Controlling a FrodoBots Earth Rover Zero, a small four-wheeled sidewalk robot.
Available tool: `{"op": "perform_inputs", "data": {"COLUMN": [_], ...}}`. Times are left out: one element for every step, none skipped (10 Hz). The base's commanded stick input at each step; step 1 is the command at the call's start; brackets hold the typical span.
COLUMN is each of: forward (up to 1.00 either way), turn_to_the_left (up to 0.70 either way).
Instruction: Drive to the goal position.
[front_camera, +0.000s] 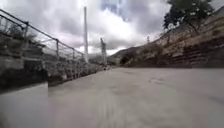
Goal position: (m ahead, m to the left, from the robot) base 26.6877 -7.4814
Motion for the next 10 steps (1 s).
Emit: {"op": "perform_inputs", "data": {"forward": [1.0,1.0,1.0,1.0,1.0,1.0,1.0,1.0,1.0,1.0], "turn_to_the_left": [0.0,0.0,0.0,0.0,0.0,0.0,0.0,0.0,0.0,0.0]}}
